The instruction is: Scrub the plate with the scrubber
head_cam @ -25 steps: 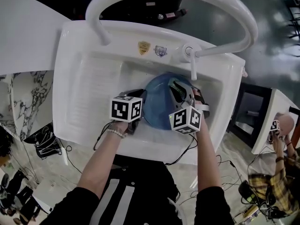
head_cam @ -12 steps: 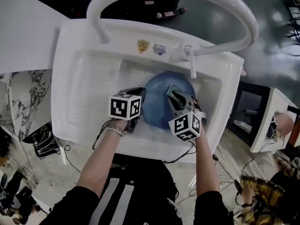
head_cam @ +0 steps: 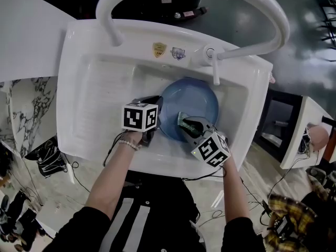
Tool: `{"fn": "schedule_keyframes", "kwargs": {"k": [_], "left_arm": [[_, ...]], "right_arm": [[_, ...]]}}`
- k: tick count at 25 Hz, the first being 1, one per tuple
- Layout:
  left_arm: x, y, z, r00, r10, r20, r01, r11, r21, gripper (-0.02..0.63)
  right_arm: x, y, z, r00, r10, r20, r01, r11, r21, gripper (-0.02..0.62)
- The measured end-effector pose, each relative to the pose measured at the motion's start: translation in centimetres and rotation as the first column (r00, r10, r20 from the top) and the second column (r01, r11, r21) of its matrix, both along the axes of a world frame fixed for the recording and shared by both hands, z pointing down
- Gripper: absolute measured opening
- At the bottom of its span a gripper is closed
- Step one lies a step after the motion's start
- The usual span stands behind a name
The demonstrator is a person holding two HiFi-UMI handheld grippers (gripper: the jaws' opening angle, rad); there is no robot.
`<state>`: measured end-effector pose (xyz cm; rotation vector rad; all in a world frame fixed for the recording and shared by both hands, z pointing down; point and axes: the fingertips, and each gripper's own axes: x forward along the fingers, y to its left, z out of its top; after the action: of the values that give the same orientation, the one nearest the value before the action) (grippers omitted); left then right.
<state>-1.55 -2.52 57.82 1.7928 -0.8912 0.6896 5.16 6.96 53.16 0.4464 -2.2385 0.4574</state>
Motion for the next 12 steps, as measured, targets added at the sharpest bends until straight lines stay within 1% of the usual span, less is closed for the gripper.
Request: {"fn": "schedule_keyframes", "kwargs": {"k": [4, 8, 10, 12], "left_arm": [[0.1, 0.0, 0.1, 1.000, 0.001, 0.000, -0.001, 1.000, -0.001, 0.018], [0.1, 0.0, 0.0, 1.000, 0.001, 0.000, -0.001, 1.000, -0.001, 0.018], [0.1, 0.0, 0.0, 1.000, 0.001, 0.000, -0.001, 1.000, 0.000, 0.018], [0.1, 0.0, 0.0, 1.000, 0.002, 0.000, -0.002, 1.000, 0.001, 0.018]], "right_arm": [[-1.8, 2.0, -0.5, 0.995, -0.075, 0.073, 0.080, 0.994, -0.073, 0.094], [-3.8, 3.7, -1.0, 0.980, -0.153, 0.126, 0.168, 0.978, -0.122, 0.094], [-4.5, 4.1, -1.3, 0.975, -0.168, 0.144, 0.187, 0.973, -0.132, 0.094], [-4.9, 4.1, -1.7, 0.973, -0.158, 0.167, 0.182, 0.973, -0.139, 0.094]]}}
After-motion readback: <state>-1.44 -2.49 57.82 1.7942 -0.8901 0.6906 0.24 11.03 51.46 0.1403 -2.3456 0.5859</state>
